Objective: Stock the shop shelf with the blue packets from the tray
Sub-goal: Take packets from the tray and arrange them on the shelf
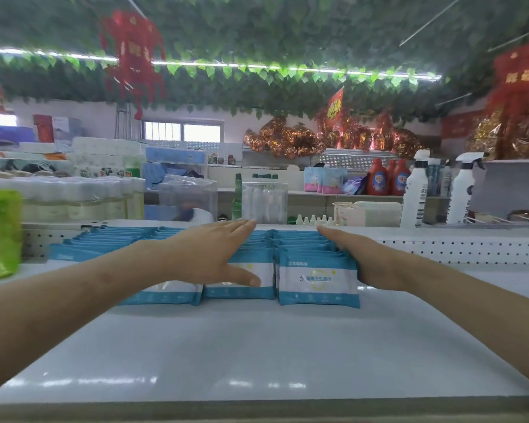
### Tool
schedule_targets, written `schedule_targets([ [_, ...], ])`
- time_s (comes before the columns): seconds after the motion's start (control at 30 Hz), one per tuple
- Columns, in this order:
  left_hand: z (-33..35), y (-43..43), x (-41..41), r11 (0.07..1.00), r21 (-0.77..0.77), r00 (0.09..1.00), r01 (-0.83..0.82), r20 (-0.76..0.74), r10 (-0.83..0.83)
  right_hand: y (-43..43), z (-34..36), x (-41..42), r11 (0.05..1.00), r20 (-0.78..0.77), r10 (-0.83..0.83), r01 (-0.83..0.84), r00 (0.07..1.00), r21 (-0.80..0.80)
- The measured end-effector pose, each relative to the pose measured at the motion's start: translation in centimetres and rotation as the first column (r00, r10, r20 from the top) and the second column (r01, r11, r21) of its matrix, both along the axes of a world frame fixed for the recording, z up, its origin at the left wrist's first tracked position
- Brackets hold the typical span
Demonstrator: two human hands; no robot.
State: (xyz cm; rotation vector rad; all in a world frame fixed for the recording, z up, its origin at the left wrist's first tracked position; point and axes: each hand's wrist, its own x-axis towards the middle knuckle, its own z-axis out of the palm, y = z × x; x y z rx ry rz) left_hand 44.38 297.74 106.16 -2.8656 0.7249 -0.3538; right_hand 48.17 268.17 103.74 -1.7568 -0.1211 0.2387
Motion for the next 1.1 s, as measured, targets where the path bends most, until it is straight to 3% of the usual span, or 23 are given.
schedule_targets([
  [0.17, -0.1, 7.0, -1.2, 0.991, -0.012, 0.991, -0.135, -0.024, 0.135, -1.3, -1.3, -0.8, 0.979, 0.073, 0.203, -0.203, 0.976, -0.010],
  [0.43, -0.3, 16.3, -3.9, 0.948, -0.023, 0.947, -0.318, -0.041, 0.317, -1.0, -1.8, -0.3, 0.987, 0.040, 0.140, -0.136, 0.989, -0.080],
  [0.57, -0.3, 20.6, -5.0, 0.920, -0.055, 0.921, -0.388, -0.050, 0.386, -1.0, -1.4, -0.9, 0.976, 0.068, 0.075, -0.059, 0.995, -0.209],
  [0.6, -0.1, 21.7, -5.5, 0.908, -0.071, 0.911, -0.413, -0.054, 0.410, -0.8, -0.8, -1.1, 0.951, 0.115, 0.039, -0.002, 0.993, -0.309],
  [0.67, 0.5, 24.0, -6.1, 0.881, -0.115, 0.889, -0.458, -0.075, 0.452, 0.3, 0.9, -1.4, 0.805, 0.286, -0.041, 0.201, 0.957, -0.558],
  [0.73, 0.8, 26.2, -6.3, 0.853, -0.180, 0.871, -0.490, -0.130, 0.473, 2.7, 2.5, -1.9, 0.699, 0.445, -0.004, 0.321, 0.895, -0.639],
  [0.83, 0.4, 28.4, -5.3, 0.832, -0.222, 0.855, -0.509, -0.242, 0.458, 8.7, 3.0, -2.5, 0.671, 0.507, 0.277, 0.213, 0.816, -0.710],
  [0.9, 0.0, 28.6, -4.5, 0.829, -0.226, 0.841, -0.511, -0.331, 0.428, 14.0, 2.3, -2.5, 0.595, 0.476, 0.445, 0.146, 0.759, -0.790],
  [1.0, -0.4, 27.8, -3.3, 0.837, -0.273, 0.846, -0.474, -0.403, 0.348, 21.9, 1.3, -2.2, 0.512, 0.408, 0.573, 0.079, 0.711, -0.855],
  [1.1, -1.1, 28.0, -1.4, 0.828, -0.340, 0.859, -0.446, -0.422, 0.289, 27.8, 0.9, -1.6, 0.423, 0.399, 0.635, 0.135, 0.661, -0.896],
])
